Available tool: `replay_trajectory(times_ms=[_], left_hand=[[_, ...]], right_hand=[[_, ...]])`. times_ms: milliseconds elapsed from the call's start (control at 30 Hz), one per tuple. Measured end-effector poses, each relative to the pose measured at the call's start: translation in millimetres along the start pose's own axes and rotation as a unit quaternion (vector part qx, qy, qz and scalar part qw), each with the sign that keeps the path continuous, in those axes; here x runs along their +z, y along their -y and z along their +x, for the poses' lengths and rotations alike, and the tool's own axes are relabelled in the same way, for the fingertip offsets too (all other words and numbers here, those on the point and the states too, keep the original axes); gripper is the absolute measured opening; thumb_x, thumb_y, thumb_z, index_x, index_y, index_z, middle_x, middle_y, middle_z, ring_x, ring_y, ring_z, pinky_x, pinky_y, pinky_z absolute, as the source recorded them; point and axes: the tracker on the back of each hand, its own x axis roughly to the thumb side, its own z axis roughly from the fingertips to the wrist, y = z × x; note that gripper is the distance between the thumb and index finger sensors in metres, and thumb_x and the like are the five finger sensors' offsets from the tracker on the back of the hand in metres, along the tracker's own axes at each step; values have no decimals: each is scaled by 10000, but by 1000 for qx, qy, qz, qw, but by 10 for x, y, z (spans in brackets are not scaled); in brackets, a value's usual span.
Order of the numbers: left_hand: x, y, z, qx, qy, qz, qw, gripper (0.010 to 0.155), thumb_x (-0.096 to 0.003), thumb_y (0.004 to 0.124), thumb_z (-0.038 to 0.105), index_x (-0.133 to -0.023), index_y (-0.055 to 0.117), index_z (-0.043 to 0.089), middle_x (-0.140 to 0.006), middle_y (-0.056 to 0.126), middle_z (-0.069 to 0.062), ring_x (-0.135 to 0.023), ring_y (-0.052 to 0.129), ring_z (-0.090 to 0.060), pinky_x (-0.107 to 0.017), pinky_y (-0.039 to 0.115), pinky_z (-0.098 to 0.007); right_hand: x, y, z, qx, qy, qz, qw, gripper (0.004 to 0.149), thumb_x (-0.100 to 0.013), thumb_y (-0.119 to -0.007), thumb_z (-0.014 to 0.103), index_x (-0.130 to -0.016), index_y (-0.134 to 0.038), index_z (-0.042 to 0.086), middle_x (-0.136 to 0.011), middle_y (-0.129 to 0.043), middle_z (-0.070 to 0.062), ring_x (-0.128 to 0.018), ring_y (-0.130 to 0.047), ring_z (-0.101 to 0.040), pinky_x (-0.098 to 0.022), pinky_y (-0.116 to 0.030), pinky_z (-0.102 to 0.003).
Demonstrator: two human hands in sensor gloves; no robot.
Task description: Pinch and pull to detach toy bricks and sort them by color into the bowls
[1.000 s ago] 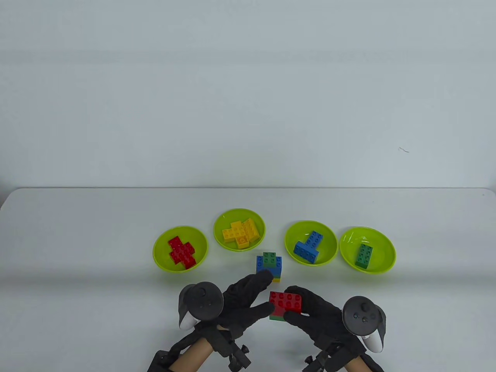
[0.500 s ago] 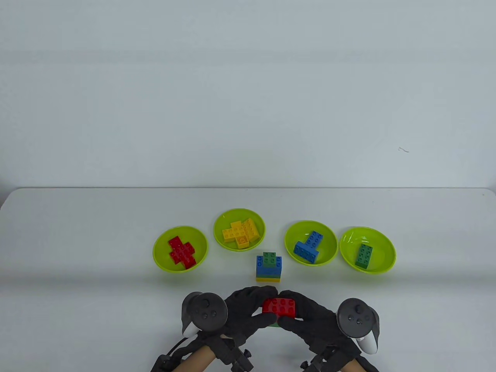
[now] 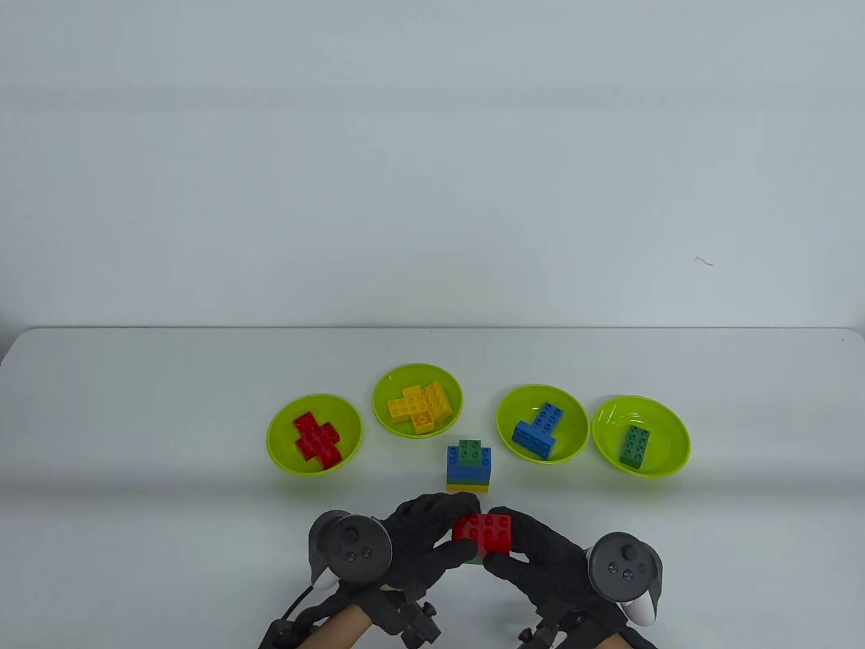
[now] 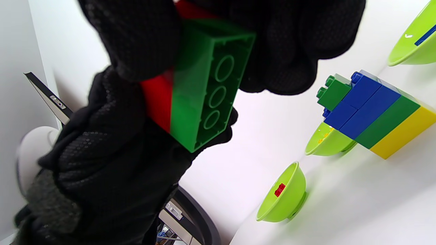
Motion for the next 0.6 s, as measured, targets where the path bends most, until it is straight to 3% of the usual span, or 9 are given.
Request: replay_trajectory(times_ms=[167,400,533,600], left_hand=[[-11,-27,102,-88,34,-5,996,645,-462,724,419,-964,718,14,-846,854,-250,-731,896,-382,-610,680,-570],[-27,-34,9,0,-26,-36,999,637,-457,747,387,-950,728,-16,-822,855,-280,-703,893,-410,-592,669,-595],[-8,-29,7,-14,-22,-29,999,640,-454,750,385,-948,732,-21,-818,858,-285,-699,895,-412,-590,670,-596],[-1,-30,67,-73,6,-19,997,645,-450,748,395,-948,733,-14,-817,864,-277,-699,903,-401,-590,680,-588]], right_hand=[[11,-14,9,-6,-1,-10,1000,623,-459,-804,378,-974,-683,50,-909,-821,-207,-765,-883,-406,-635,-672,-546],[27,-51,11,19,9,-20,1000,616,-460,-784,375,-968,-689,40,-898,-828,-206,-766,-885,-400,-638,-675,-542],[27,-78,-24,7,0,-19,1000,616,-460,-785,381,-968,-690,46,-896,-831,-199,-762,-891,-392,-635,-679,-538],[21,-79,-24,2,-3,-21,1000,618,-454,-789,379,-966,-691,48,-895,-833,-199,-760,-892,-395,-634,-678,-541]])
